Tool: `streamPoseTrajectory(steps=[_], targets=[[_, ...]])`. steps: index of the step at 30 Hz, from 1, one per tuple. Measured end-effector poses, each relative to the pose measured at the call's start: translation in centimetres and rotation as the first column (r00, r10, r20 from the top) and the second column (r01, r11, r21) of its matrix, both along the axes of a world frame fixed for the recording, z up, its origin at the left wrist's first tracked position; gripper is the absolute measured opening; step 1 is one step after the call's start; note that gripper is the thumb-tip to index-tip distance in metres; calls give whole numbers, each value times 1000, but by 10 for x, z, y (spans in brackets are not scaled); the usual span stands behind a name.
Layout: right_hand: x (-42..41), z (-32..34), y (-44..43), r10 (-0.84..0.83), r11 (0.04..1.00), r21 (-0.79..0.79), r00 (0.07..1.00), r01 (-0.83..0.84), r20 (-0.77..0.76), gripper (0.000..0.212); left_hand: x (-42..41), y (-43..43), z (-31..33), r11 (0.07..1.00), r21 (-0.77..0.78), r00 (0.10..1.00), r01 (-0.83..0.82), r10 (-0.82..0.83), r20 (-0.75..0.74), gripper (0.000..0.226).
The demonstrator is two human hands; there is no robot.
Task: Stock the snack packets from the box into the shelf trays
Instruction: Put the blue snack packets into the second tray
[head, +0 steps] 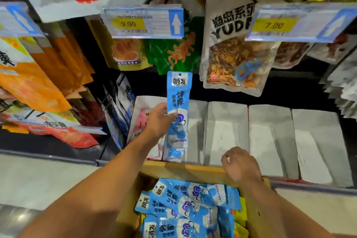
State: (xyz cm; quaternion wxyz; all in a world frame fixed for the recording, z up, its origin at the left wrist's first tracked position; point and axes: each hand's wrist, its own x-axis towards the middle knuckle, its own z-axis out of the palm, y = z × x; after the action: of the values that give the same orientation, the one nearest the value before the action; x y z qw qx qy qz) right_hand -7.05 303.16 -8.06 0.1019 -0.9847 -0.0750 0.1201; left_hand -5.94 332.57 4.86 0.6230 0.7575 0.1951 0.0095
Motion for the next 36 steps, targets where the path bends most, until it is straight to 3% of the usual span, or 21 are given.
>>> streamPoseTrajectory(steps=[10, 13, 18, 20, 21, 23, 25, 29, 33, 36], targets=[[5, -11, 1, 14, 1000, -16, 998, -13, 60, 70, 53, -32, -119, 960, 164, 968, 225, -201, -150, 12], [5, -12, 1, 15, 999, -30, 997, -13, 82, 64, 55, -37, -150, 960, 195, 959, 199, -150, -241, 20], [2, -13, 1, 3, 1000, -14, 993, -2, 120, 58, 58, -41, -188, 998, 42, 939, 49, -31, -343, 53], [3, -14, 0, -1, 1000, -14, 992, 3, 129, 55, 59, -45, -192, 983, 130, 920, 131, -71, -386, 61], [3, -15, 0, 2, 1000, -22, 991, 1, 131, 53, 59, -47, -193, 941, 245, 904, 232, -116, -413, 64], [3, -15, -1, 6, 1000, -31, 992, -2, 128, 49, 56, -50, -197, 714, 533, 862, 454, -200, -467, 73], [3, -15, 0, -1, 1000, -31, 993, 5, 122, 47, 55, -52, -198, 521, 646, 823, 557, -245, -512, 84], [2, -14, 2, -19, 1000, -13, 991, 21, 130, 53, 57, -50, -201, 434, 590, 728, 680, -302, -616, 92], [2, -14, 2, -23, 1000, -8, 991, 24, 134, 55, 59, -47, -209, 319, 634, 710, 705, -312, -632, 104], [2, -15, 3, -22, 1000, -18, 990, 24, 140, 53, 60, -49, -213, 237, 620, 662, 748, -338, -669, 100]])
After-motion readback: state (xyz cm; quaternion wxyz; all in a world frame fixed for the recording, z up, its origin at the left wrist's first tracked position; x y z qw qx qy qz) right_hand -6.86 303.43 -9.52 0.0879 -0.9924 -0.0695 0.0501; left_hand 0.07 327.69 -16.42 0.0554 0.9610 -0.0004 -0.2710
